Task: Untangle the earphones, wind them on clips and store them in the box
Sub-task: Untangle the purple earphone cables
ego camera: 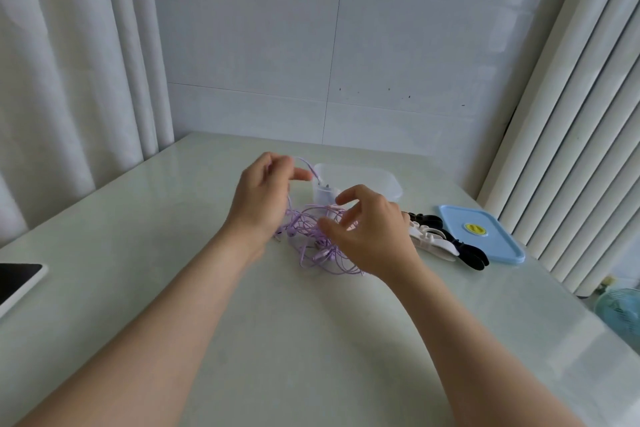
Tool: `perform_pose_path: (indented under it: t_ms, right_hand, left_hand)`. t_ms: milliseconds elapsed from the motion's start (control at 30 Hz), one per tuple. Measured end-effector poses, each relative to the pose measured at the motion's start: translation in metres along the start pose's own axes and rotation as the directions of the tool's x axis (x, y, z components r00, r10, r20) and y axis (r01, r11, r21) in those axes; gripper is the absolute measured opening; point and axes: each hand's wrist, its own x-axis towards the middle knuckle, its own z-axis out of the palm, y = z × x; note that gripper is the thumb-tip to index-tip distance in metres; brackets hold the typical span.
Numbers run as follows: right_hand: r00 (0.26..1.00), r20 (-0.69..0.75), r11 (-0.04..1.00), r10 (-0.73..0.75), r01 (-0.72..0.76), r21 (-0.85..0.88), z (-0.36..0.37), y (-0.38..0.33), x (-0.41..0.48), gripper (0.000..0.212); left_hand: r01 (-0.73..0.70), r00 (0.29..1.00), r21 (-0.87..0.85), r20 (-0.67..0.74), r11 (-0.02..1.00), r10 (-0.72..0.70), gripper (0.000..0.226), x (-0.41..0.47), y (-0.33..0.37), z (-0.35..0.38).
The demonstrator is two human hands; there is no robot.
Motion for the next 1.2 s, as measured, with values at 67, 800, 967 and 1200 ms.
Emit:
perform_pose_path:
  t_ms: [67,800,967,1200]
  right_hand:
    - [0.998,0.067,0.993,-0.019,0.026,-0.113,0.002,0.002,-0.003,0.039]
    - [0.969,0.235,0.947,-0.074,0.142,-0.288,-0.009,0.004,-0.002,0.063]
    - [0.976,0.169,0.929,-0.139,0.188,-0.319,-0.009,0.009,0.0,0.069]
    - [0.987,-0.134,0.994,-0.088,0.079,-0.07,-0.008,0.0,0.001,0.03]
  left_hand:
    - [0.078,0.992,-0.118,-0.092,0.99,-0.089,0.024,0.003,0.005,-0.005]
    - [-0.066,0.986,0.795,0.143,0.603,-0.081,0.02,-0.007,-0.008,-0.022]
    - [-0.212,0.963,0.845,0.265,0.491,-0.04,0.016,-0.009,-0.011,-0.02]
    - [-0.371,0.916,0.623,0.368,0.689,0.16,0.009,0.003,-0.018,-0.018]
